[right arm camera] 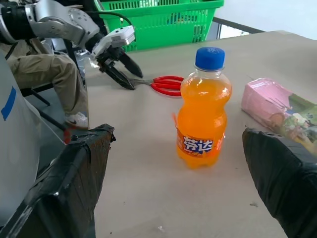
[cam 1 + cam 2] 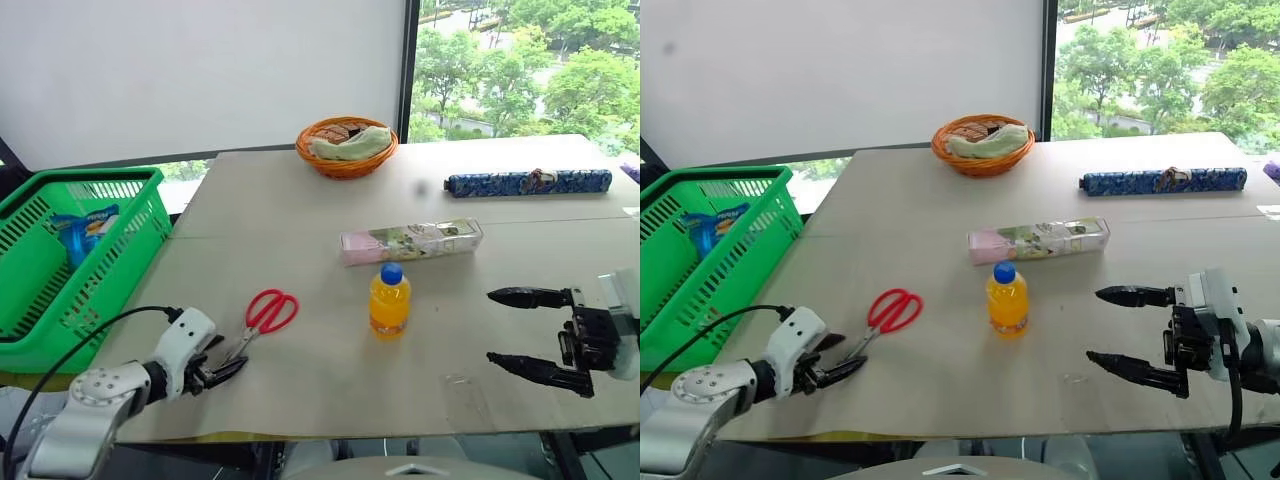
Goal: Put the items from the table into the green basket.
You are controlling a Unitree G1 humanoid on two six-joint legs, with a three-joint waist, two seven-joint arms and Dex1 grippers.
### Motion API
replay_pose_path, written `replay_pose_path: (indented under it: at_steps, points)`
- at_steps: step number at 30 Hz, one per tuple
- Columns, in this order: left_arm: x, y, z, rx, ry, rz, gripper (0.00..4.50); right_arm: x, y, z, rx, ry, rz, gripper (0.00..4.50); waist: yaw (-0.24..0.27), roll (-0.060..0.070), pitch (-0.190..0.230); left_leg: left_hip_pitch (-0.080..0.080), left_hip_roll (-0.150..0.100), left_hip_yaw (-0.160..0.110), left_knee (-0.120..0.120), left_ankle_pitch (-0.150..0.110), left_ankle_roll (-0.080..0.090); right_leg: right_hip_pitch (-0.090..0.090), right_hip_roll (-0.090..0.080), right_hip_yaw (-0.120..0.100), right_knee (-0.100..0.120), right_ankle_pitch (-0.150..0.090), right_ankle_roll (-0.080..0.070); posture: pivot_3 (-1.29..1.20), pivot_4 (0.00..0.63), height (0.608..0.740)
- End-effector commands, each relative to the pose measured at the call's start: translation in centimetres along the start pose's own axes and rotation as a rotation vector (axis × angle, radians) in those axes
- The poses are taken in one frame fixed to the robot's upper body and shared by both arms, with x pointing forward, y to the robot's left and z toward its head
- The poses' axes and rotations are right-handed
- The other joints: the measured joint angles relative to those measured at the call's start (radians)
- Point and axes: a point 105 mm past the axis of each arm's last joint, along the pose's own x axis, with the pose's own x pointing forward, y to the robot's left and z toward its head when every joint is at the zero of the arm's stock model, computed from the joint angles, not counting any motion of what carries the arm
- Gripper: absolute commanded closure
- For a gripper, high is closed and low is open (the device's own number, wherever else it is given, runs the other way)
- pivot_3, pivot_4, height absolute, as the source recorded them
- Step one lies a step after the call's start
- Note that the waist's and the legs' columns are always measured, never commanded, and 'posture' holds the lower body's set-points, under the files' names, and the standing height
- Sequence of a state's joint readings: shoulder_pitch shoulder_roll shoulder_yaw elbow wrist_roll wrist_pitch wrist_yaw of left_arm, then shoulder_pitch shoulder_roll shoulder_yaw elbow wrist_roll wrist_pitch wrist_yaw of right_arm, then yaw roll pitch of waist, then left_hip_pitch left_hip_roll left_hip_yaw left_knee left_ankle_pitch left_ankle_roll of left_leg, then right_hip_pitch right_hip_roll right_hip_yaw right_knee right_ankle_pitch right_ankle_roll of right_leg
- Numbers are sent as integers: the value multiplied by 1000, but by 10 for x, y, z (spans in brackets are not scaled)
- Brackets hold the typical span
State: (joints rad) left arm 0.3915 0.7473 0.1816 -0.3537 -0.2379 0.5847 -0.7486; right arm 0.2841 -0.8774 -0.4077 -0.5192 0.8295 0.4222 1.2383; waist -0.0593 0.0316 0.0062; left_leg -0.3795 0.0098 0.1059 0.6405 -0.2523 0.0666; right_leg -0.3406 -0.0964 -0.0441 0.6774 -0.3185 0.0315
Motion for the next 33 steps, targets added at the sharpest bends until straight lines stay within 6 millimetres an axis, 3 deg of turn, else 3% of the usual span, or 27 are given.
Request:
replay_pose_path:
  at_steps: [1,4,8,11,14,17,19,21,25,27,29,31,33]
  points:
    - [9,-15,-47,-97,189,5,3250,2,0,12,-50,-27,2,0,1,0,0,0,0,0,0,0,0,0,0,0,0,0,0,-243,0,740]
    - [5,-10,-43,-105,168,23,4460,4,0,13,-54,-29,3,0,0,0,0,1,0,0,-1,0,0,0,0,-1,0,0,0,-238,0,740]
    - [4,9,-38,-77,108,93,4460,6,-2,12,-63,-26,0,0,-2,1,0,1,0,0,-3,0,0,0,0,-1,0,0,0,-238,0,740]
    - [4,19,-19,-67,-21,123,4460,8,-2,12,-64,-33,-1,0,-2,0,1,1,0,0,-3,0,0,0,0,-1,0,0,0,-241,0,740]
    - [-2,36,31,-134,-297,183,4460,10,-2,17,-71,-54,-1,0,1,-2,3,-1,0,0,-3,0,0,-1,0,-2,-1,0,0,-241,0,740]
    - [-8,55,79,-143,-497,233,4460,13,-6,28,-94,-99,-15,0,1,-22,15,-3,1,-1,-3,0,0,-2,-1,-6,0,0,0,-244,0,740]
    - [-6,66,112,-137,-579,250,4460,15,-14,46,-104,-188,-49,0,-6,-34,18,-5,3,-3,-2,0,0,-3,0,-9,0,0,-1,-244,0,740]
    - [-2,74,147,-134,-659,248,4460,16,-25,66,-121,-273,-105,0,-13,-33,18,-11,4,-3,4,2,-3,-5,0,-11,-1,1,0,-252,0,740]
    - [23,108,186,-42,-532,429,4460,20,-65,92,-180,-328,-332,0,-34,-34,17,-22,3,-3,11,1,0,-7,1,-11,-9,2,6,-283,0,740]
    - [27,126,204,-105,-517,515,4460,22,-83,101,-193,-330,-443,0,-43,-35,17,-24,2,-3,11,1,7,-6,3,-11,-16,5,11,-283,0,740]
    - [27,134,231,-144,-578,534,3557,24,-91,111,-218,-358,-509,0,-52,-36,17,-31,2,-3,11,1,9,-11,3,-11,-17,5,12,-300,0,740]
    - [18,141,257,-137,-663,584,3051,25,-90,113,-226,-353,-510,0,-54,-37,18,-39,2,-3,13,1,9,-19,4,-11,-15,5,15,-300,0,740]
    - [3,144,280,-112,-778,628,1991,25,-90,111,-221,-342,-522,0,-62,-37,19,-42,3,-4,13,2,9,-22,5,-12,-14,5,17,-318,0,740]
